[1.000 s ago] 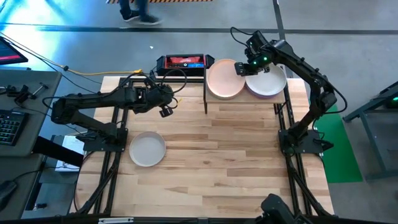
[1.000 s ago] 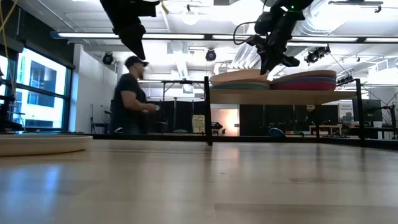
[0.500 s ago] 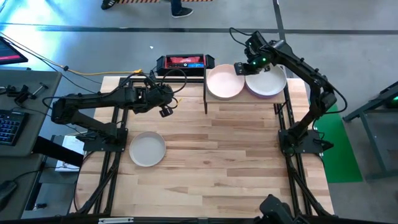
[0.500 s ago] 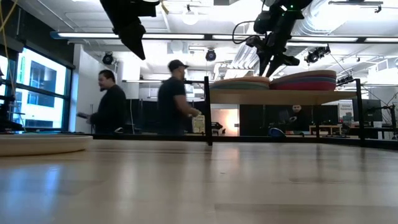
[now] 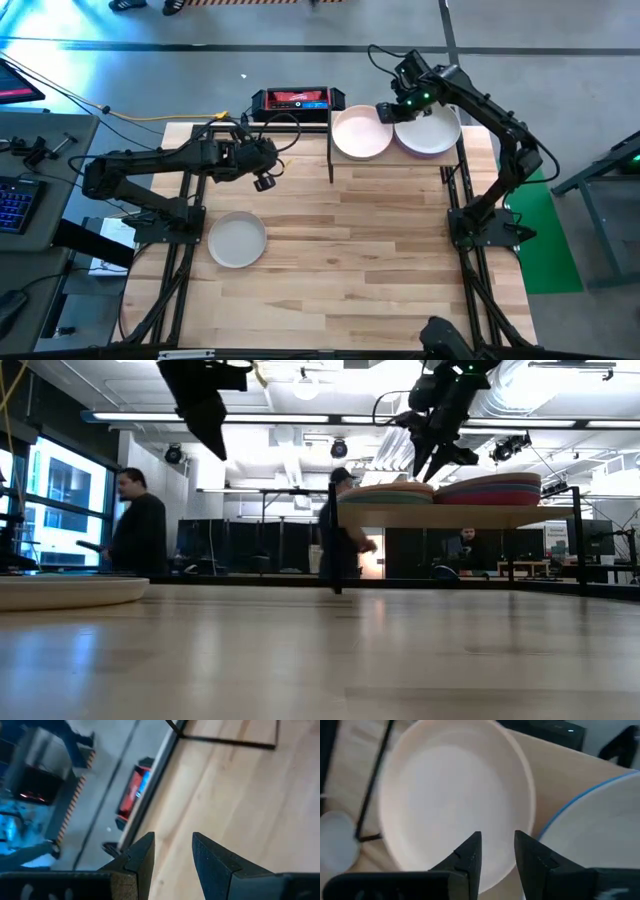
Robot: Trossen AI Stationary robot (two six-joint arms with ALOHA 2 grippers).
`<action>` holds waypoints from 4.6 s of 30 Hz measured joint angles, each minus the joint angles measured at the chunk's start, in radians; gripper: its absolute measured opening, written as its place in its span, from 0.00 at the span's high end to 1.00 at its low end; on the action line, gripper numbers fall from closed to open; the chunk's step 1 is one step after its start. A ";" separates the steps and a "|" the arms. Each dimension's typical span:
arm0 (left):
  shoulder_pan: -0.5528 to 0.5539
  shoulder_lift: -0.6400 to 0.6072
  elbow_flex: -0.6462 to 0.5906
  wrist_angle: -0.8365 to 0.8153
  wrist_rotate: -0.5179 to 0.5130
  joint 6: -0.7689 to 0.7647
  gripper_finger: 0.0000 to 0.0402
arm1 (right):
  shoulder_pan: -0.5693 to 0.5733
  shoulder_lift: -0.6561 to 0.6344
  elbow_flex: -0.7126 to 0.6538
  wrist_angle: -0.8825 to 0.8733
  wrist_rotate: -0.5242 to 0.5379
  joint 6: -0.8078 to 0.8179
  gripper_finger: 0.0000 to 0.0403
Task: Place and stack plates onto a shelf
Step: Stack the gray plate on top of the light brown plate
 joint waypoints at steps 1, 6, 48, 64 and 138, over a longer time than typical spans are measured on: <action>0.000 0.000 0.000 -0.021 0.016 -0.015 0.70 | 0.000 -0.005 0.000 0.000 -0.015 -0.004 0.77; -0.001 0.000 -0.002 -0.158 0.099 -0.096 0.70 | 0.009 -0.040 0.000 -0.024 -0.071 -0.033 0.77; -0.139 0.003 -0.414 0.062 0.540 0.184 0.70 | 0.331 -0.086 0.000 0.011 -0.103 -0.197 0.77; -0.147 0.170 -0.416 0.127 0.533 0.254 0.70 | 0.330 -0.085 0.000 0.029 -0.102 -0.197 0.77; 0.093 0.278 0.249 -0.016 0.242 0.147 1.00 | 0.465 -0.085 0.000 0.030 0.062 -0.154 0.58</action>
